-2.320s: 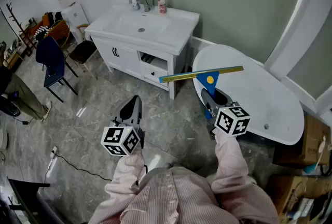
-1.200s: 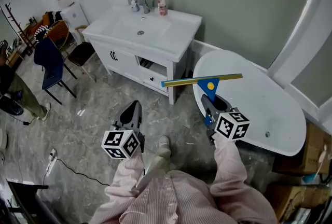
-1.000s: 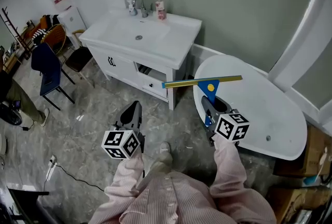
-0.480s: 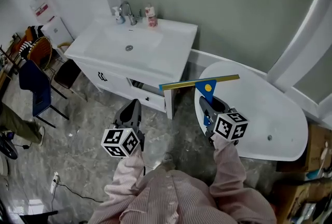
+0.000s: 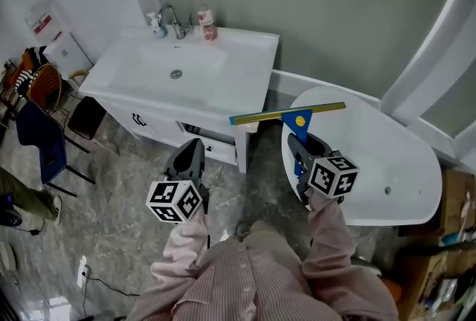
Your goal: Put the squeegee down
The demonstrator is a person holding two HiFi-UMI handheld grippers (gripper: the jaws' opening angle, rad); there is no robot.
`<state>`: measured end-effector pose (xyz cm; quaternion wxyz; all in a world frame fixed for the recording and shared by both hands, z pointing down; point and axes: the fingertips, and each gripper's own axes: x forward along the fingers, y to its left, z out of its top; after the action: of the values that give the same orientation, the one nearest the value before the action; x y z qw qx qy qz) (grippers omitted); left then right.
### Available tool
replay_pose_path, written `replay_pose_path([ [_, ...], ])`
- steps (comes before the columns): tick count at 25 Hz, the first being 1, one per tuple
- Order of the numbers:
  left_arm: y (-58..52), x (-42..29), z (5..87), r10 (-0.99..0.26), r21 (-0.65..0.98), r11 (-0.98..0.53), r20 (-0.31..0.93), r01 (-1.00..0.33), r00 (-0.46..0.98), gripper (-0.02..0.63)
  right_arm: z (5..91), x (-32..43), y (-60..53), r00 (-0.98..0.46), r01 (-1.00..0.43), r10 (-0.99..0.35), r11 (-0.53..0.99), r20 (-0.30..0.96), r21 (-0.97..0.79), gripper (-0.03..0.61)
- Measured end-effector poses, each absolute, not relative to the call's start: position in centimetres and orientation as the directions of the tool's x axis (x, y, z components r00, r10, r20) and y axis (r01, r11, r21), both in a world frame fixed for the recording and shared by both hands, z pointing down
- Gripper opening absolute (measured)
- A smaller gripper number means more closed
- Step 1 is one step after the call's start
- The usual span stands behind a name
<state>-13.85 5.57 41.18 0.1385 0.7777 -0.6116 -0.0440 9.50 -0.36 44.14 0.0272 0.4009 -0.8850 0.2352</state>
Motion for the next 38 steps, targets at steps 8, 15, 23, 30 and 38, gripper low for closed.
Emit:
replay_pose_path([
  [8, 3.4, -14.7, 42.1, -0.961, 0.291, -0.211, 0.114, -0.933, 0.253, 0.002, 44.3, 8.8, -2.9, -0.669, -0.734, -0.697, 0.566, 0.257, -0.377, 0.127],
  [15, -0.5, -15.9, 42.9, -0.960, 0.294, -0.206, 0.124, -0.933, 0.251, 0.002, 45.4, 7.4, -7.3, -0.678, -0.729, -0.681, 0.576, 0.275, -0.369, 0.127],
  [23, -8.2, -18.2, 43.0, -0.961, 0.307, -0.192, 0.133, -0.932, 0.241, 0.002, 45.6, 4.9, -15.4, -0.691, -0.719, -0.661, 0.591, 0.292, -0.365, 0.127],
  [30, -14.0, -19.0, 43.3, -0.964, 0.322, -0.165, 0.148, -0.932, 0.221, 0.002, 46.3, 3.8, -22.1, -0.717, -0.697, -0.616, 0.622, 0.326, -0.358, 0.127],
  [38, -19.2, -19.6, 44.4, -0.960, 0.337, -0.143, 0.182, -0.931, 0.213, 0.002, 47.8, 2.8, -27.3, -0.736, -0.676, -0.572, 0.643, 0.362, -0.361, 0.127],
])
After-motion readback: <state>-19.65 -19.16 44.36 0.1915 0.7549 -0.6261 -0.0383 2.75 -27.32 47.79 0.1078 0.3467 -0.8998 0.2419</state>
